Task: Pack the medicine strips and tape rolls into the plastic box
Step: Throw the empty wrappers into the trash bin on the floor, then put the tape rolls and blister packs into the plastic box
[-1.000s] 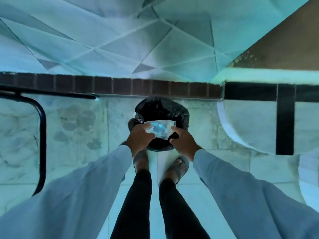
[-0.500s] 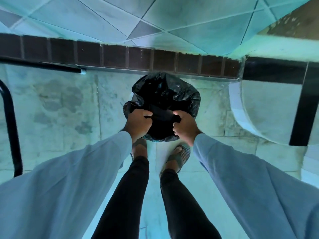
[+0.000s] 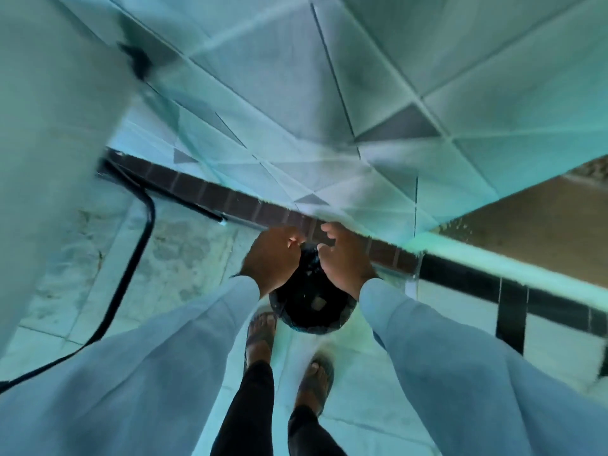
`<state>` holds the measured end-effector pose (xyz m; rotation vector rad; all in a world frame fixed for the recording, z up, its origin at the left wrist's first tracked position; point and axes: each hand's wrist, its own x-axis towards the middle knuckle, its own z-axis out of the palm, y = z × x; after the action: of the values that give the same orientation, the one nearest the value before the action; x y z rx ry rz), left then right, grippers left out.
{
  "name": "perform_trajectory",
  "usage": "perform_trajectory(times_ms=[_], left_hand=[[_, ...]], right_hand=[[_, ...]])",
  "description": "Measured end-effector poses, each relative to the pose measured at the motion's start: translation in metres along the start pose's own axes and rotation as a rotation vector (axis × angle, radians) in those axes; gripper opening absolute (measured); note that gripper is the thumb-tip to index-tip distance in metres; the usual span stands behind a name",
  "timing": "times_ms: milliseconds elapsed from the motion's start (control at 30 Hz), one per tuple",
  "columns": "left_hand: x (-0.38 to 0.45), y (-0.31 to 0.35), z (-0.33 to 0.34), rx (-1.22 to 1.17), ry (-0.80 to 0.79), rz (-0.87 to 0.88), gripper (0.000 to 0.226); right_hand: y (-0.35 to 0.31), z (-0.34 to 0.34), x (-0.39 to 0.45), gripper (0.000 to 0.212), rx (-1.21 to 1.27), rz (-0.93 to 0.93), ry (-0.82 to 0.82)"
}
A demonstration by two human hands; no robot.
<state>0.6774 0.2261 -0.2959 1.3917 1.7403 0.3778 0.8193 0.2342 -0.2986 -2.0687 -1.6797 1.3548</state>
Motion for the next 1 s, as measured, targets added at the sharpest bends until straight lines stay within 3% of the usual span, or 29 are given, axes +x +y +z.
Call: perform_trajectory(times_ms=[233, 367, 533, 733, 1000], left_hand=[[-0.128, 0.074, -0.188, -0.009, 0.442, 0.203, 0.021], [-0.228, 0.069, -0.305, 0.140, 0.701, 0.263, 0.023], [-0.344, 0.019, -0.411, 0.227, 0.983, 0.187, 0.022], [-0.482, -0.086, -0.498, 0.300, 1.124, 0.084, 0.026], [-0.605, -0.207, -0.579, 0.308, 1.167, -0.002, 0.024]], right_hand=[[-0.190, -0.055, -0.107, 0.035, -0.028, -0.515, 0.130], [-0.305, -0.043, -0.190, 0.035, 0.006, -0.772, 0.080], [-0.407, 0.004, -0.289, 0.040, 0.002, -1.033, 0.040], [-0.484, 0.097, -0.381, 0.042, 0.026, -1.168, 0.037], [-0.546, 0.227, -0.459, 0.042, 0.050, -1.125, 0.022]])
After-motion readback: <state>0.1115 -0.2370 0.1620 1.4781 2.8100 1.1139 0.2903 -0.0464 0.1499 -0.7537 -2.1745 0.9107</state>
